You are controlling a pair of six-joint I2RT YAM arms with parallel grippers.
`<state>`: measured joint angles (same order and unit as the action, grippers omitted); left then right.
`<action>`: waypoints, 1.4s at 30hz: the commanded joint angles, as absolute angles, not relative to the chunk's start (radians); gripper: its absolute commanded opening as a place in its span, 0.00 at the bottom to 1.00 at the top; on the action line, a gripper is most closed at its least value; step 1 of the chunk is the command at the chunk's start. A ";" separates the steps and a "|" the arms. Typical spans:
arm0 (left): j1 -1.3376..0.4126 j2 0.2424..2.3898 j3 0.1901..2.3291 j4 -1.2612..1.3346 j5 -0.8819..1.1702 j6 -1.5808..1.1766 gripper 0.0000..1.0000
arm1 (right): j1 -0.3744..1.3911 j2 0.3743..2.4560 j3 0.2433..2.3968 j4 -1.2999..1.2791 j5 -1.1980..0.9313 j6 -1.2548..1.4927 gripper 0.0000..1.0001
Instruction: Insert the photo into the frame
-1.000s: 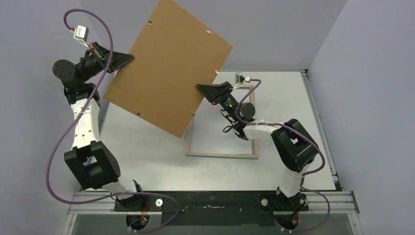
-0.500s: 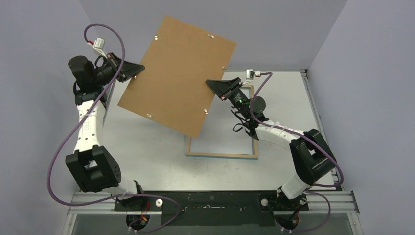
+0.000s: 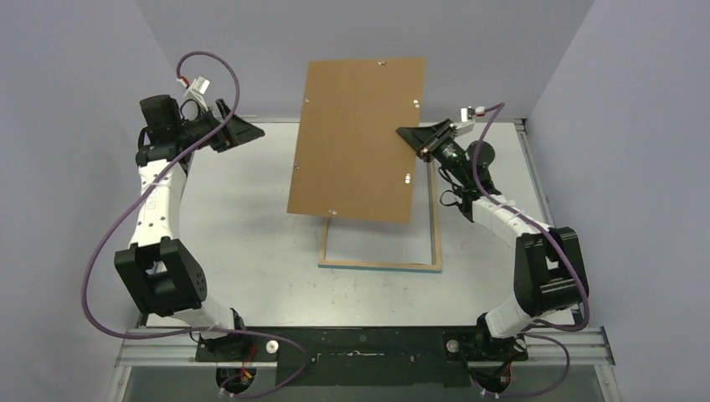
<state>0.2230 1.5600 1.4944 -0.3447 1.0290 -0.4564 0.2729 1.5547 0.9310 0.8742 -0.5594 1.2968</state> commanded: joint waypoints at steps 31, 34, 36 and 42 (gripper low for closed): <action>-0.174 1.983 1.438 -0.415 0.630 -0.135 0.38 | -0.043 1.545 0.836 0.518 -0.888 1.050 0.05; -0.183 1.988 1.430 -0.405 0.635 -0.140 0.35 | -0.043 1.584 0.810 0.611 -0.893 1.081 0.05; -0.186 1.988 1.420 -0.390 0.636 -0.149 0.34 | -0.042 1.605 0.796 0.666 -0.896 1.105 0.05; -0.198 2.000 1.395 -0.366 0.624 -0.155 0.32 | -0.043 1.643 0.766 0.746 -0.908 1.139 0.05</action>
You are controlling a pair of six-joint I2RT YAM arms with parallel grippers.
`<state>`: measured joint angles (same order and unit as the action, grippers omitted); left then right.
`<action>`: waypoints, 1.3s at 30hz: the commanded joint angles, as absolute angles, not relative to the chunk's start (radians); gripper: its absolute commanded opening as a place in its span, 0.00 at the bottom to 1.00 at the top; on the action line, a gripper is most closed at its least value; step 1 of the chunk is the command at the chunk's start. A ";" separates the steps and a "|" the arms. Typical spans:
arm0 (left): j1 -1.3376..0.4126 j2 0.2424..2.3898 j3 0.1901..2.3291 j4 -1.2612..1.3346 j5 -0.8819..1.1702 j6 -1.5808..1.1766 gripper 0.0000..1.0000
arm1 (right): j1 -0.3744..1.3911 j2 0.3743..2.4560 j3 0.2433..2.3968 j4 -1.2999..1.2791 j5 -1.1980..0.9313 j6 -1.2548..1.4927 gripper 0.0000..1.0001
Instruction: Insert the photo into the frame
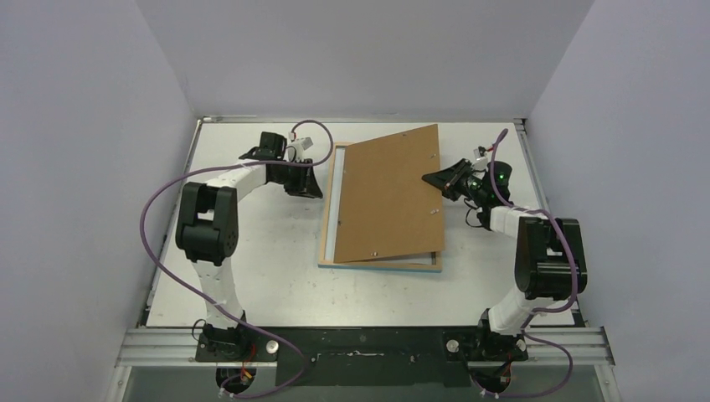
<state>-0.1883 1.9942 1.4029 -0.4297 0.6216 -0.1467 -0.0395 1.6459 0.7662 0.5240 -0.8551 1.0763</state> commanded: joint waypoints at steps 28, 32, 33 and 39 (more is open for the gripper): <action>-0.225 2.052 1.377 -0.311 0.603 -0.177 0.22 | -0.029 1.772 0.754 0.908 -0.928 1.209 0.05; -0.230 2.052 1.375 -0.315 0.590 -0.173 0.22 | -0.022 1.782 0.757 0.909 -0.929 1.209 0.05; -0.229 2.053 1.375 -0.317 0.588 -0.171 0.22 | -0.021 1.786 0.759 0.909 -0.929 1.210 0.05; -0.232 2.055 1.372 -0.318 0.584 -0.170 0.22 | -0.011 1.802 0.763 0.913 -0.923 1.212 0.05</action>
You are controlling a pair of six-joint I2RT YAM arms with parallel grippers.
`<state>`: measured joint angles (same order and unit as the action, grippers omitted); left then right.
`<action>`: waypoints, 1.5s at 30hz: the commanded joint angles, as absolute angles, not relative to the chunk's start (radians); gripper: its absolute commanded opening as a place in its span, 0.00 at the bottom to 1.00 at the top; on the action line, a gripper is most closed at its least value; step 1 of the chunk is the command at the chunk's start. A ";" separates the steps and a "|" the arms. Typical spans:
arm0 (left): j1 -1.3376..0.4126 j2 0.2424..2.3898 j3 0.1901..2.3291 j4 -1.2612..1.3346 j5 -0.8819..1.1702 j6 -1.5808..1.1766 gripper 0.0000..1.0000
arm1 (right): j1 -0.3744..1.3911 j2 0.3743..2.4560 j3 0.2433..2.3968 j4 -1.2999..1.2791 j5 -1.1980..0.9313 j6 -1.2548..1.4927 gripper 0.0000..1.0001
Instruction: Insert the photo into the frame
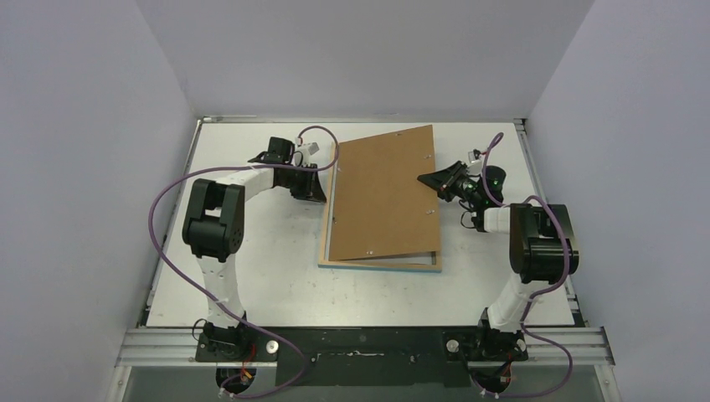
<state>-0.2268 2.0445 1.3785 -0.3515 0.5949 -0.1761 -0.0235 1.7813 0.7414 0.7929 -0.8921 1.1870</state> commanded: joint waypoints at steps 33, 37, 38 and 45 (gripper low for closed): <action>-0.231 2.071 1.389 -0.341 0.595 -0.170 0.10 | -0.017 1.857 0.838 0.916 -0.914 1.170 0.05; -0.231 2.071 1.392 -0.341 0.607 -0.181 0.09 | -0.015 1.865 0.837 0.916 -0.911 1.169 0.05; -0.231 2.071 1.393 -0.341 0.607 -0.181 0.09 | -0.015 1.867 0.834 0.916 -0.911 1.169 0.05; -0.231 2.068 1.391 -0.341 0.610 -0.181 0.08 | -0.014 1.876 0.802 0.927 -0.901 1.172 0.05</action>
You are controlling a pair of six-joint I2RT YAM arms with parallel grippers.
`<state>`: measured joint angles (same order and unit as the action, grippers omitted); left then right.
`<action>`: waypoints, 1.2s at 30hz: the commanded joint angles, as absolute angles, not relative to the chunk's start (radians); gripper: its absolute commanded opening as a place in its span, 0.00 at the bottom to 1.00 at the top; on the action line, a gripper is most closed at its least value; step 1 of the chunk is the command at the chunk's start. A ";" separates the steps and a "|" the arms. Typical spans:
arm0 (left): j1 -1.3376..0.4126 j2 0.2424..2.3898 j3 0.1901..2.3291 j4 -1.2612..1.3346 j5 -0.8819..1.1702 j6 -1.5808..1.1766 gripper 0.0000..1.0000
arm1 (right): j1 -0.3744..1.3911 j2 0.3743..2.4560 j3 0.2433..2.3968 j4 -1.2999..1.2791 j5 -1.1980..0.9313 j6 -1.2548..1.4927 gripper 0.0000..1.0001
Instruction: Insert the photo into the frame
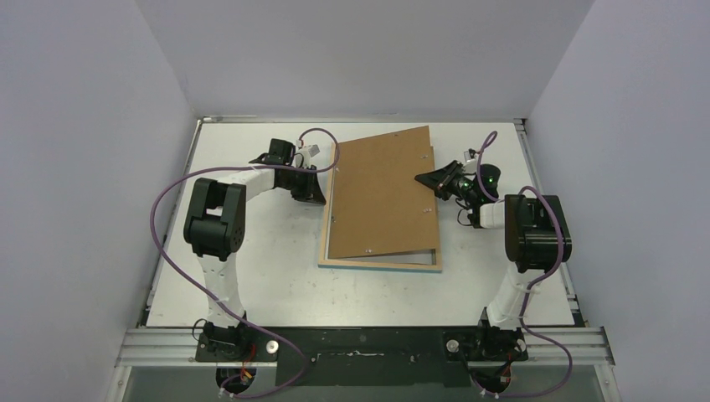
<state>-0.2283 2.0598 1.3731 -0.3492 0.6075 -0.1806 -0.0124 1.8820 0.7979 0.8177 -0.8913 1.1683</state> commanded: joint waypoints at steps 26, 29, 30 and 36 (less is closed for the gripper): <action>-0.233 2.066 1.383 -0.338 0.617 -0.186 0.06 | -0.006 1.829 0.759 0.797 -0.875 1.157 0.05; -0.233 2.064 1.382 -0.337 0.618 -0.186 0.06 | -0.006 1.815 0.767 0.750 -0.871 1.139 0.05; -0.233 2.063 1.382 -0.336 0.618 -0.187 0.06 | -0.006 1.810 0.770 0.730 -0.870 1.129 0.05; -0.233 2.064 1.381 -0.336 0.619 -0.188 0.06 | -0.006 1.790 0.763 0.718 -0.877 1.115 0.05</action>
<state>-0.2283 2.0598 1.3731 -0.3496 0.6106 -0.1917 -0.0116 1.8553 0.7673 0.7166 -0.8696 1.1435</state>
